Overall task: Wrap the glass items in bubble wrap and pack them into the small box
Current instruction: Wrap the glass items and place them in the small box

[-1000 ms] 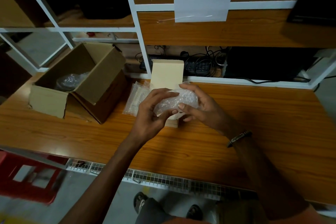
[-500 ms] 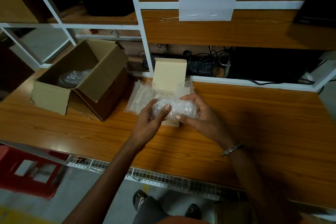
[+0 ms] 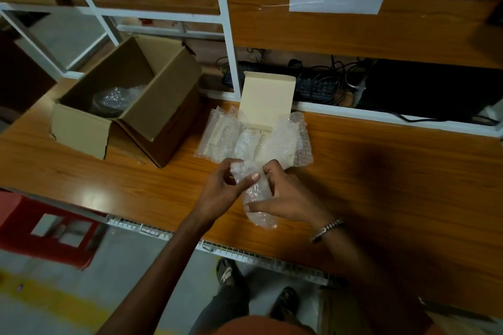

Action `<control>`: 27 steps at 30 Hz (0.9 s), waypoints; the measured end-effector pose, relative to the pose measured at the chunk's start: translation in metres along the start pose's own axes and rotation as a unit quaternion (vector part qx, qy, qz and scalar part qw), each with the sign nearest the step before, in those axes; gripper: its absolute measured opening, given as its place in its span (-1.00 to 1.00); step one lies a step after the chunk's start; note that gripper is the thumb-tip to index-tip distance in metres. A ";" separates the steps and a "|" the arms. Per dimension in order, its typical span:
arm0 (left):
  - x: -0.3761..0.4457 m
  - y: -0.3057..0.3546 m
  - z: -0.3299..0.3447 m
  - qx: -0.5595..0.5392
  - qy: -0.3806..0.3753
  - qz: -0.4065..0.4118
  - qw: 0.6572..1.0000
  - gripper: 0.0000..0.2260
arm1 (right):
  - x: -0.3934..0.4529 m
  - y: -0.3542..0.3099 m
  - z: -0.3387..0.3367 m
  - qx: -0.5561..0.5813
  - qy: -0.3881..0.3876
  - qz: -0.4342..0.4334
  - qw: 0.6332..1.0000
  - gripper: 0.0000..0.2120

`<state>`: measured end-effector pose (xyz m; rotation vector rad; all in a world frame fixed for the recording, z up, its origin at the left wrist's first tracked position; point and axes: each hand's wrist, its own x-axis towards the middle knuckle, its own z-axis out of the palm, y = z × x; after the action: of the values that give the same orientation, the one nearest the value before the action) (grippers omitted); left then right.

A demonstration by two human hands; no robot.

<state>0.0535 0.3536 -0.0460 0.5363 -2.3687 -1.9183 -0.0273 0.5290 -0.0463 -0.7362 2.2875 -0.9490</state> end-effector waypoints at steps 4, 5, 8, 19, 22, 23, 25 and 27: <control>0.035 -0.004 -0.016 -0.006 0.025 -0.002 1.000 -0.59 | 0.023 -0.011 0.006 0.070 0.046 0.034 0.996 -0.31; 0.044 -0.005 -0.019 -0.033 0.013 -0.008 0.999 -0.59 | 0.030 -0.012 0.004 0.093 0.061 0.054 0.992 -0.28; 0.075 -0.007 -0.033 -0.043 -0.015 0.007 0.999 -0.63 | 0.054 -0.016 -0.012 0.135 0.111 0.129 0.976 -0.29; 0.176 -0.051 -0.064 0.487 -0.097 0.203 0.844 -0.49 | 0.142 -0.030 -0.035 0.094 0.140 0.226 0.959 -0.31; 0.189 -0.065 -0.067 0.548 -0.153 0.193 0.800 -0.35 | 0.157 -0.019 -0.018 -0.029 0.138 0.263 0.954 -0.30; 0.191 -0.071 -0.067 0.561 -0.162 0.194 0.788 -0.32 | 0.160 -0.015 -0.013 -0.075 0.140 0.276 0.948 -0.28; 0.193 -0.079 -0.069 0.575 -0.165 0.204 0.775 -0.30 | 0.164 -0.007 -0.002 -0.155 0.156 0.285 0.933 -0.22; 0.194 -0.082 -0.069 0.576 -0.156 0.219 0.772 -0.33 | 0.169 -0.003 0.010 -0.229 0.170 0.264 0.922 -0.21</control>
<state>-0.0921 0.2175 -0.1436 -0.3839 -3.2449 -0.1945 -0.1381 0.4111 -0.0968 -0.0889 2.8435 -0.3020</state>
